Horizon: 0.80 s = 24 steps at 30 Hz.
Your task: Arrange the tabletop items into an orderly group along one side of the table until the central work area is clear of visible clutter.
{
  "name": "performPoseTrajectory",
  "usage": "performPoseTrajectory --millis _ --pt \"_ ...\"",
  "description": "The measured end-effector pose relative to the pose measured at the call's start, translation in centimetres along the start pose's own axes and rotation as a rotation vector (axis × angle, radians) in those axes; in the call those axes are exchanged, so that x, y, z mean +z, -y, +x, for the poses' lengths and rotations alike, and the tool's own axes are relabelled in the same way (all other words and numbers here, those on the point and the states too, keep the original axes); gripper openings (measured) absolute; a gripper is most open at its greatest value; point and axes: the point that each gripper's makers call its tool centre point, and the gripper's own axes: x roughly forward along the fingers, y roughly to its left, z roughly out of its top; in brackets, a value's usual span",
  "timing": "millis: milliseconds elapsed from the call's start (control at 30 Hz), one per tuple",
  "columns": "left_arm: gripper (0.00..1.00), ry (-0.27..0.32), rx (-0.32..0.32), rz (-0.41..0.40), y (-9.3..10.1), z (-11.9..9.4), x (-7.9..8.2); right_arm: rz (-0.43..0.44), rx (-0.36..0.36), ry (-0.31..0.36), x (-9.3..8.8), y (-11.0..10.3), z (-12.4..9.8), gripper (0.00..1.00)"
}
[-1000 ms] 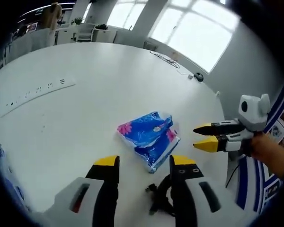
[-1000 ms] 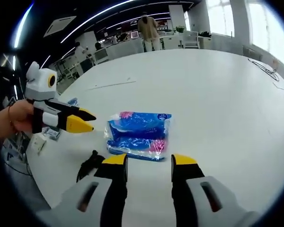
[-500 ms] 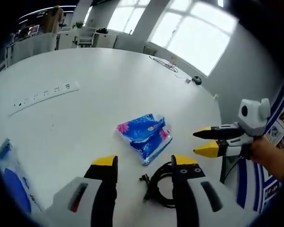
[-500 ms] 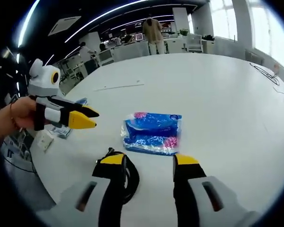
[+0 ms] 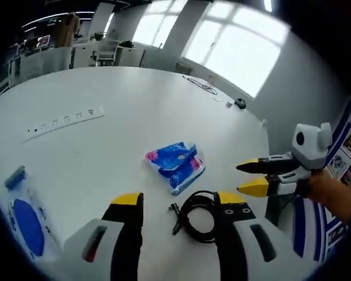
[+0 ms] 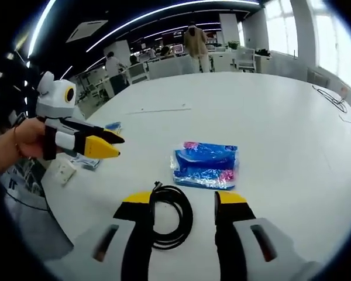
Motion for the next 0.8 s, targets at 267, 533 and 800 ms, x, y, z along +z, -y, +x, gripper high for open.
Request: performPoseTrajectory --millis 267,533,800 --pt "0.49 0.023 0.021 -0.013 -0.3 -3.2 -0.7 -0.006 0.026 0.003 -0.3 -2.5 -0.3 0.39" --pt "0.49 0.044 0.048 -0.017 -1.1 -6.5 -1.4 -0.010 0.058 0.012 -0.4 -5.8 -0.3 0.39" --pt "0.49 0.061 0.085 -0.025 -2.6 -10.1 -2.4 -0.027 0.103 0.013 -0.5 -9.9 0.1 0.39"
